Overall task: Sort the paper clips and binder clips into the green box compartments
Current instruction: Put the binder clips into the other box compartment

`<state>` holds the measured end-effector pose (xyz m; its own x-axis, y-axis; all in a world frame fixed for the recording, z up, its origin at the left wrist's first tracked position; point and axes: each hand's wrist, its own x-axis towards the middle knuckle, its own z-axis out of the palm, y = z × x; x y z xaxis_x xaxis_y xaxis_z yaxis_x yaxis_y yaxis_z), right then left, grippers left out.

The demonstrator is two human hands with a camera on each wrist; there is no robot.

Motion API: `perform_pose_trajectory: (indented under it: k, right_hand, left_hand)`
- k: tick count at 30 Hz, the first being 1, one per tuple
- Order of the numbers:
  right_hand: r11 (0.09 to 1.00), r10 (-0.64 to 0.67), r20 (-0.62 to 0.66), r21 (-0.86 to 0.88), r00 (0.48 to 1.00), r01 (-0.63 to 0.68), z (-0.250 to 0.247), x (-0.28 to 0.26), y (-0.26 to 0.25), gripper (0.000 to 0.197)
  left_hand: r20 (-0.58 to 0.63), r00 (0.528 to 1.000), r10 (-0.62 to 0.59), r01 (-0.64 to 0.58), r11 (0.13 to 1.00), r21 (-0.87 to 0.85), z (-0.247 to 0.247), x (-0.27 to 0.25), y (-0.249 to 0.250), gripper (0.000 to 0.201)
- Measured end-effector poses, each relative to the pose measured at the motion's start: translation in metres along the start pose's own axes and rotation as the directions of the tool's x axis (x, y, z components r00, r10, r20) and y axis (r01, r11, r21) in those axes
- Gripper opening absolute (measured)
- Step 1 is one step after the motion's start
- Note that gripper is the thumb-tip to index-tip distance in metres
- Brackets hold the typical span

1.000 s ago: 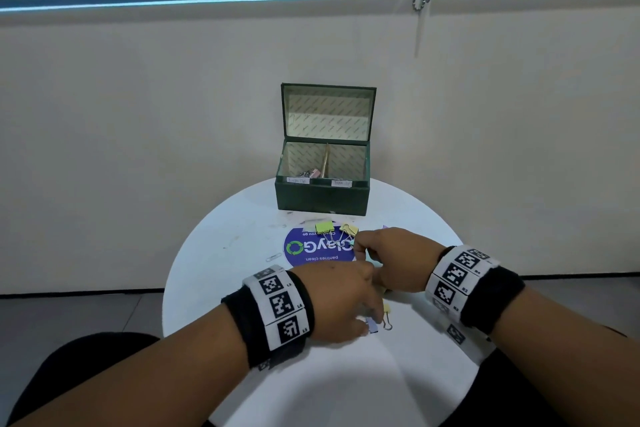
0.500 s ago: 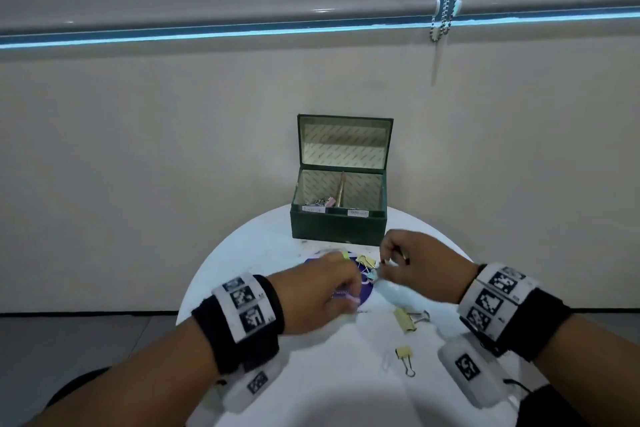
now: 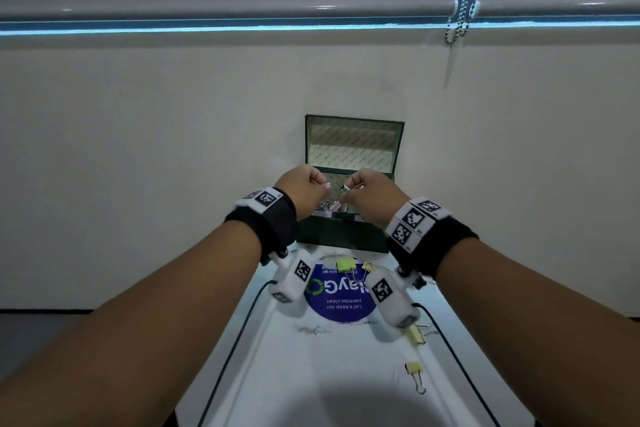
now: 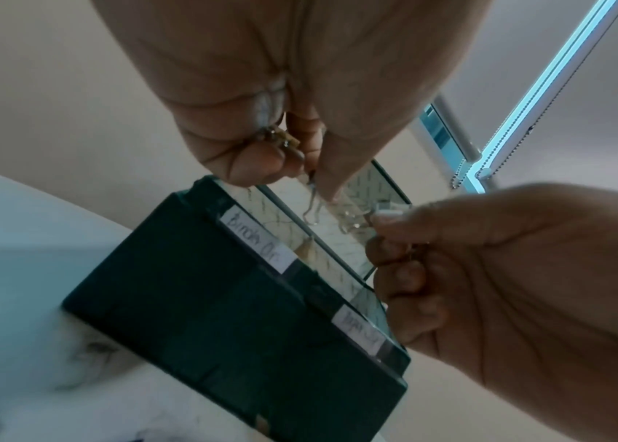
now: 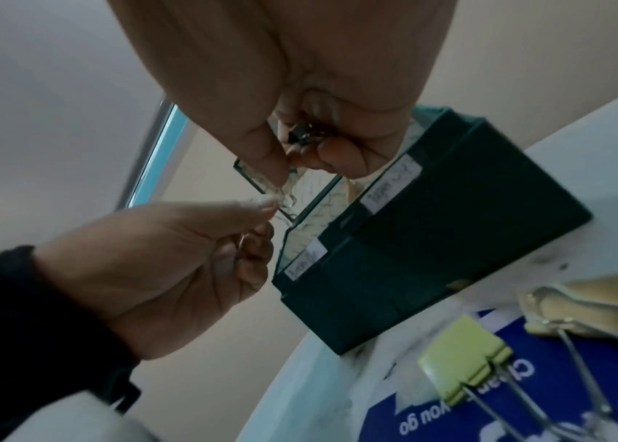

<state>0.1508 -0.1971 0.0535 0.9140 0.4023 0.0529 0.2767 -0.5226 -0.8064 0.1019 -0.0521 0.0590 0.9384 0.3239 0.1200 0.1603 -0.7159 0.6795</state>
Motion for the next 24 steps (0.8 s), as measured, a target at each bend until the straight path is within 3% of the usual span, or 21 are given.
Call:
perform_pose_trajectory:
  k: [3,7,9,10,12,13,15,16,18,20,22,24]
  right_hand:
    - [0.999,0.046,0.025,0.004,0.999,-0.046,0.009,0.007,-0.003,0.017]
    - [0.964,0.107,0.220,0.217,0.970,-0.155,0.014,0.007,-0.008,0.059]
    - [0.976,0.094,0.270,0.163,0.958,-0.142,0.011,0.007,-0.008,0.070]
    - [0.994,0.071,0.272,0.056,0.960,-0.090,0.007,0.005,-0.007,0.073]
    - [0.983,-0.011,0.252,-0.176,0.968,0.057,-0.004,-0.007,-0.008,0.066]
    - [0.958,-0.068,0.242,-0.254,0.968,0.130,-0.011,-0.018,-0.007,0.053]
    - [0.868,-0.199,0.296,-0.388,0.934,0.308,-0.026,-0.043,-0.004,0.026]
    - [0.812,-0.210,0.366,-0.451,0.907,0.370,-0.034,-0.057,-0.001,0.023]
    - [0.728,-0.109,0.509,-0.544,0.854,0.417,-0.048,-0.086,0.010,0.023]
    - [0.685,-0.008,0.590,-0.585,0.807,0.434,-0.059,-0.110,0.031,0.028]
    - [0.663,0.043,0.601,-0.615,0.798,0.426,-0.068,-0.125,0.053,0.034]
    - [0.665,0.058,0.564,-0.637,0.824,0.389,-0.075,-0.130,0.075,0.037]
  left_hand:
    - [0.011,0.996,-0.093,0.093,0.993,-0.074,0.003,0.008,-0.003,0.010]
    - [0.107,0.984,-0.144,0.164,0.962,-0.216,-0.001,0.014,-0.003,0.035]
    - [0.154,0.980,-0.127,0.159,0.962,-0.221,-0.004,0.014,-0.001,0.045]
    - [0.154,0.982,-0.111,0.138,0.974,-0.179,-0.006,0.011,-0.001,0.048]
    - [0.098,0.994,-0.044,0.047,0.999,-0.024,-0.010,0.002,0.000,0.047]
    - [0.066,0.998,0.008,-0.011,0.999,0.045,-0.011,-0.005,0.000,0.044]
    - [0.048,0.991,0.126,-0.131,0.985,0.113,-0.011,-0.026,0.004,0.036]
    - [0.085,0.978,0.188,-0.198,0.970,0.140,-0.009,-0.040,0.007,0.032]
    - [0.261,0.916,0.304,-0.362,0.907,0.216,0.000,-0.070,0.013,0.027]
    - [0.476,0.805,0.355,-0.523,0.803,0.285,0.013,-0.100,0.017,0.025]
    - [0.620,0.698,0.359,-0.630,0.720,0.293,0.029,-0.124,0.020,0.026]
    - [0.690,0.614,0.382,-0.698,0.671,0.250,0.045,-0.144,0.024,0.029]
